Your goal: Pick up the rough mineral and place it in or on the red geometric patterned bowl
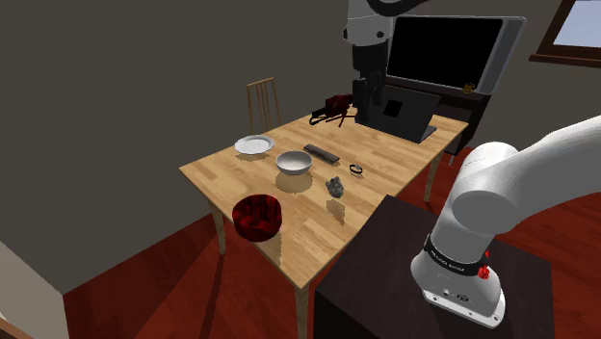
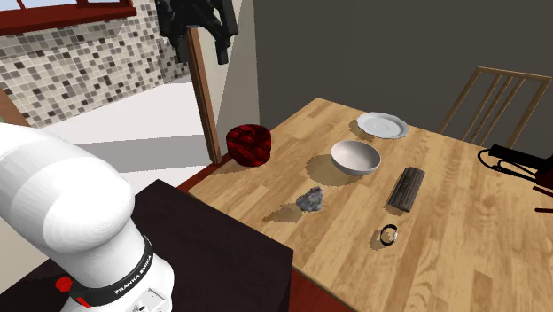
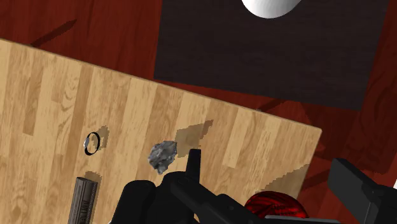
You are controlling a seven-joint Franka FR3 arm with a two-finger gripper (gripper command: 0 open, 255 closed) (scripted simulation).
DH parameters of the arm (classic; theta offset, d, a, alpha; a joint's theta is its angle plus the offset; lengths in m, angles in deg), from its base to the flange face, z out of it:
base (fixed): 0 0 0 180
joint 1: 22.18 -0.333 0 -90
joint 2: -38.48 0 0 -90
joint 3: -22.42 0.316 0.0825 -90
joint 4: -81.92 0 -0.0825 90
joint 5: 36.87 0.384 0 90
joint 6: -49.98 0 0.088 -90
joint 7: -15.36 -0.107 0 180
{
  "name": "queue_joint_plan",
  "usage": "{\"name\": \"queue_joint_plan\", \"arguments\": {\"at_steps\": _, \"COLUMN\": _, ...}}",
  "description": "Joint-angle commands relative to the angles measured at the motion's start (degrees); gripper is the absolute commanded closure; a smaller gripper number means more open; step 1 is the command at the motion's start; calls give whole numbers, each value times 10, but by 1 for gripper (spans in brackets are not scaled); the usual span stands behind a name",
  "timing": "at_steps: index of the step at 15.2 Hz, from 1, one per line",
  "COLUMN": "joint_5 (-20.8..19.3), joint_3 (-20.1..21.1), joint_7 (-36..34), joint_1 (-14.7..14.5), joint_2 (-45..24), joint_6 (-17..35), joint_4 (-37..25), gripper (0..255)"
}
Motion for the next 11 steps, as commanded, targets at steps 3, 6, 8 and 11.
{"name": "queue_joint_plan", "arguments": {"at_steps": 3, "joint_5": -8, "joint_3": -10, "joint_7": 7, "joint_1": 4, "joint_2": -19, "joint_6": 38, "joint_4": 20, "gripper": 0}}
{"name": "queue_joint_plan", "arguments": {"at_steps": 6, "joint_5": -20, "joint_3": -24, "joint_7": 17, "joint_1": 9, "joint_2": -55, "joint_6": 97, "joint_4": 44, "gripper": 0}}
{"name": "queue_joint_plan", "arguments": {"at_steps": 8, "joint_5": -28, "joint_3": -34, "joint_7": 23, "joint_1": 13, "joint_2": -83, "joint_6": 136, "joint_4": 56, "gripper": 0}}
{"name": "queue_joint_plan", "arguments": {"at_steps": 11, "joint_5": -39, "joint_3": -48, "joint_7": 31, "joint_1": 19, "joint_2": -131, "joint_6": 196, "joint_4": 67, "gripper": 0}}
